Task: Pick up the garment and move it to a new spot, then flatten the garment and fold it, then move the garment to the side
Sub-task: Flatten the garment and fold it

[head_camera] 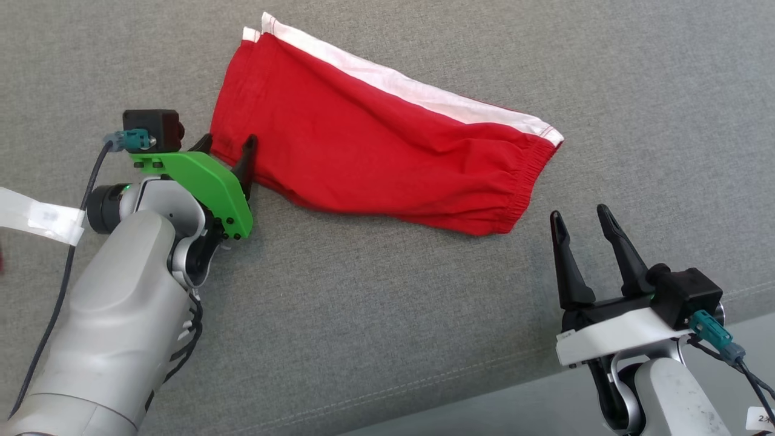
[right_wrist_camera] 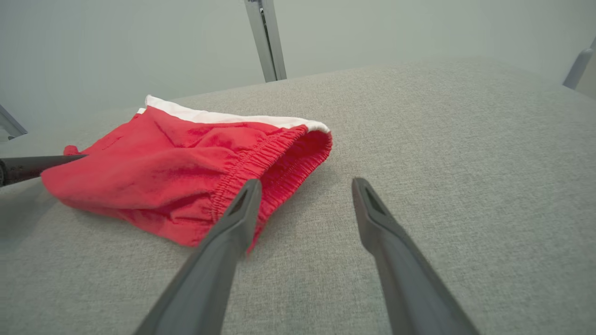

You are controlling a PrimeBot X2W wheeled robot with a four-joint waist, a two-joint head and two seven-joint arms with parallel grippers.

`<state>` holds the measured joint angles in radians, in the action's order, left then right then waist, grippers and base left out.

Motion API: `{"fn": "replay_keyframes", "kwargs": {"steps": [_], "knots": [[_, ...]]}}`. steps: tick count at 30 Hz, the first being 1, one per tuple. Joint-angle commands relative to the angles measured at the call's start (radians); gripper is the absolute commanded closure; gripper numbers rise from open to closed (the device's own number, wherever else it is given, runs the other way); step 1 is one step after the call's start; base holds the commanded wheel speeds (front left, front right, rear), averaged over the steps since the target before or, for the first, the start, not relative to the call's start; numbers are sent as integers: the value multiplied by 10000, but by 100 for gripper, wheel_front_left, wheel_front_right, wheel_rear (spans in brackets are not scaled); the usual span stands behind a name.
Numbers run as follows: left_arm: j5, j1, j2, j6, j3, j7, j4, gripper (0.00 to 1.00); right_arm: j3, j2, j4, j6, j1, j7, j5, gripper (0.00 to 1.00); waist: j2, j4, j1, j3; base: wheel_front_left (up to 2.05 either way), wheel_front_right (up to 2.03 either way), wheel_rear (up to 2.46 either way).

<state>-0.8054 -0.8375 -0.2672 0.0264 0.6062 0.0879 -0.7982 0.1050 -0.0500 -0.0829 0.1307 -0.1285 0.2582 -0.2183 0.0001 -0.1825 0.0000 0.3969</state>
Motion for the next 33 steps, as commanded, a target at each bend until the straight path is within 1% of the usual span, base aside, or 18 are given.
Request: {"fn": "replay_keyframes", "kwargs": {"steps": [1,2,3,4,7,13,18,22,25,30,33], "knots": [[-59,-15,112,21,12,96,-190,10,-46,-13,-13,-1,-147,79,22,0,-1,86,0,-23,0,0,0],[-74,-5,150,42,32,101,-257,51,-46,-13,-14,-1,-175,83,26,0,-1,122,0,-37,0,0,0],[-145,19,214,92,19,81,-311,68,-35,-10,-5,-1,-200,85,-8,0,-1,162,0,-54,0,0,0],[-149,38,249,99,41,68,-367,100,-36,-10,1,-1,-217,85,-9,0,-1,202,0,-69,0,0,0],[-162,73,321,147,49,-120,-422,100,-32,-11,-35,-1,-218,72,-26,0,-1,309,0,-130,0,0,0],[-241,446,439,-115,-168,-957,-264,100,-200,-13,-32,-1,-39,75,17,0,-1,567,0,-302,0,0,0],[-292,1249,495,-293,-242,-1720,304,100,-507,-14,-78,-1,26,77,224,0,-1,840,0,-513,0,0,0],[-321,2244,552,-655,-332,-2424,1197,100,-701,-14,-57,-1,159,-18,402,0,-1,1159,0,-769,0,0,0],[-391,3132,610,-1083,-439,-2824,2103,100,-837,-19,17,-1,265,-189,575,0,-1,1472,0,-965,0,0,0],[-477,4422,661,-1812,-502,-3014,3605,100,-1020,-57,179,-1,448,-563,774,0,-1,2060,0,-1213,0,0,0],[-528,4987,660,-2115,-420,-2907,4279,100,-1009,-128,266,-1,453,-780,816,0,-1,2349,0,-1332,0,0,0]]}}
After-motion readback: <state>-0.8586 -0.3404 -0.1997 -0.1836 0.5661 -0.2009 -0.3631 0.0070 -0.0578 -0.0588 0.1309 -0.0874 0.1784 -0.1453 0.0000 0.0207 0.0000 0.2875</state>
